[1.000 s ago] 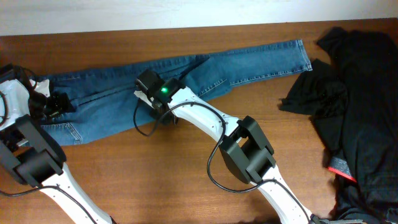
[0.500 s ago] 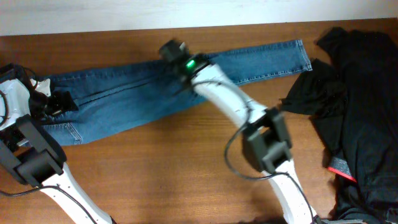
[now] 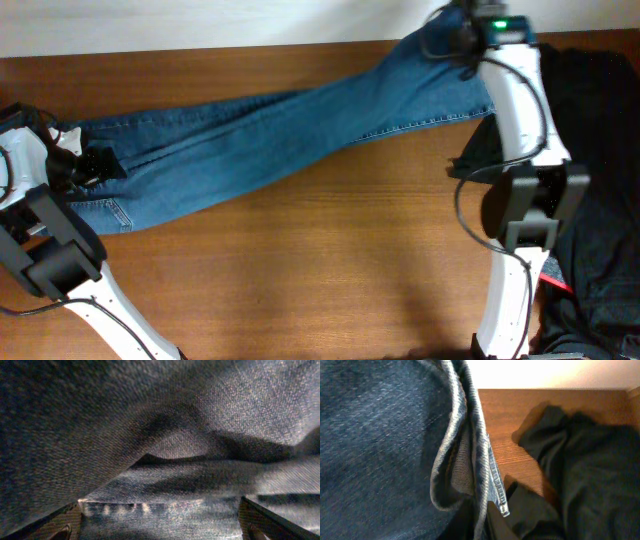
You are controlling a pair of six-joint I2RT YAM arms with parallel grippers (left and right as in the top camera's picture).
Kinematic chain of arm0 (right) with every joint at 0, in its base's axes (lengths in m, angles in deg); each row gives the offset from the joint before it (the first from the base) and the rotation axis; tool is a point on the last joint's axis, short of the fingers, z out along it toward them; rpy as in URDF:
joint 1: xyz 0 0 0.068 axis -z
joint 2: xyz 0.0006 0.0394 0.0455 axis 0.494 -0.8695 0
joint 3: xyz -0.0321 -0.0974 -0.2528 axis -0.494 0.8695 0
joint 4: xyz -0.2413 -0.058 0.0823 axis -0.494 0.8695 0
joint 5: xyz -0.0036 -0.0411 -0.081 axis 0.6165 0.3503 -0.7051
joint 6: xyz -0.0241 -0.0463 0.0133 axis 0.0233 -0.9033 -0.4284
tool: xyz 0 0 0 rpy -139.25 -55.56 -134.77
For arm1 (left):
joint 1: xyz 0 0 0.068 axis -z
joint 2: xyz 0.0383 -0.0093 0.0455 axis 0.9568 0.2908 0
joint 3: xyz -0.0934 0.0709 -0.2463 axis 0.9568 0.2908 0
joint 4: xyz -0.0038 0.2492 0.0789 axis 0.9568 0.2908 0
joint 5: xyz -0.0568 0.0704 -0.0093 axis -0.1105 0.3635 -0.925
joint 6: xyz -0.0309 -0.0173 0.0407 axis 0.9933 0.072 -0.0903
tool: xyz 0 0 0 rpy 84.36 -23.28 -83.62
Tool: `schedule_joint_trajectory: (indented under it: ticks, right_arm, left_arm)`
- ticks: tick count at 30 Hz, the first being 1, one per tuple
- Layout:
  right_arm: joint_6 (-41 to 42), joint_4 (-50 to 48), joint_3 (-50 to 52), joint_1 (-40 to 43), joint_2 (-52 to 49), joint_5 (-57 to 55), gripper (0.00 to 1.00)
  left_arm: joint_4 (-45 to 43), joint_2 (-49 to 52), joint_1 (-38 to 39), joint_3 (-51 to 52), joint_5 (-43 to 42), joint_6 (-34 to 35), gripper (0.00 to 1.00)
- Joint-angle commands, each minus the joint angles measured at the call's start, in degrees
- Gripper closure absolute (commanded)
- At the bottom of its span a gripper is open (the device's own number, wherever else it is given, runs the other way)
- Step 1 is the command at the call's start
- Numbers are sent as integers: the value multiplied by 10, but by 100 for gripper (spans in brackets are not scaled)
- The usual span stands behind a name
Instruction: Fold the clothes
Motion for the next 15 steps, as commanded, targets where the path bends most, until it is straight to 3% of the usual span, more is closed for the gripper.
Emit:
schedule_joint_trajectory:
  ticks: [1,5,15]
  right_arm:
    - [2,-8,-5,43,6,97,87]
    - [16,16,-5,77,-20,167,85]
    - [49,34,-5,78,-113,170,80]
  left_arm:
    - [14,14,-4,11,-50,1,1]
    - [22,14,-4,11,-55,4,1]
    - [35,14,-4,11,-55,4,1]
